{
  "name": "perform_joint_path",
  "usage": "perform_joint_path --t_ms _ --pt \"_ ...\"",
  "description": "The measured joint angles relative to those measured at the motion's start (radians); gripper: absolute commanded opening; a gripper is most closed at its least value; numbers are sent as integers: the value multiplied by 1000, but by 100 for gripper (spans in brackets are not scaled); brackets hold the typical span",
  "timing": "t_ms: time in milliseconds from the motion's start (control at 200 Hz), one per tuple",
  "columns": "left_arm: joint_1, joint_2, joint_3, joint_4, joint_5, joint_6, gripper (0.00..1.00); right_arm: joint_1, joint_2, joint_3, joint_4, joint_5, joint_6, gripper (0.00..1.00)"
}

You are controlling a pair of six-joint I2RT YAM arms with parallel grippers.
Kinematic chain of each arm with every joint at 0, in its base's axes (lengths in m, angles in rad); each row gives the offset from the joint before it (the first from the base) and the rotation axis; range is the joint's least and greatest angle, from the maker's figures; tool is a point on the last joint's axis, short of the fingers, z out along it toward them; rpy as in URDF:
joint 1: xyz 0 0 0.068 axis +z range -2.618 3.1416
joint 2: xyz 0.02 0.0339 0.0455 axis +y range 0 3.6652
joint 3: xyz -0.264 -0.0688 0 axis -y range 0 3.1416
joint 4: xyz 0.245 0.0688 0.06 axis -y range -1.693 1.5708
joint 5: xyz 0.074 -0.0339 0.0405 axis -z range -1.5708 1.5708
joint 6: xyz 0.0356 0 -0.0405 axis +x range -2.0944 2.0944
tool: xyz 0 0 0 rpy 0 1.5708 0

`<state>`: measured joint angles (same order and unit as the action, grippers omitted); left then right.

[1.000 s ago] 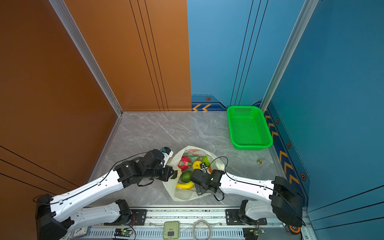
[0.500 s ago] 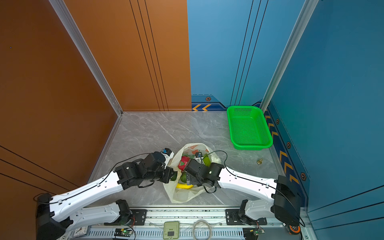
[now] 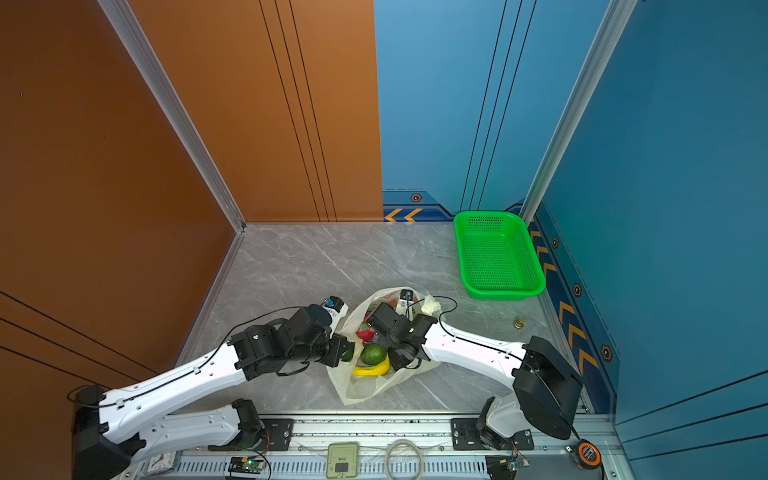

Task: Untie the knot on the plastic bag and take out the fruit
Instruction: 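Lower the right gripper into the bag over the yellow fruit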

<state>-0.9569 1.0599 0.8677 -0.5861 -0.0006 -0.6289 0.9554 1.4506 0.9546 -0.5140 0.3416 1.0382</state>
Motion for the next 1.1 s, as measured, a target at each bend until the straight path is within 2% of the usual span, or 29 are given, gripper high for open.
perform_joint_path --t_ms 345,716,941,1096 --pt "0 21 9 13 0 11 0 -63 84 -5 92 -8 -10 83" --pt "0 31 19 19 -33 10 0 -42 148 -7 107 -27 -20 85" --pt "12 15 19 23 -61 6 0 26 72 -76 102 -30 -29 94" --pt "41 -4 27 59 -63 6 0 95 -18 -124 83 -23 -104 100"
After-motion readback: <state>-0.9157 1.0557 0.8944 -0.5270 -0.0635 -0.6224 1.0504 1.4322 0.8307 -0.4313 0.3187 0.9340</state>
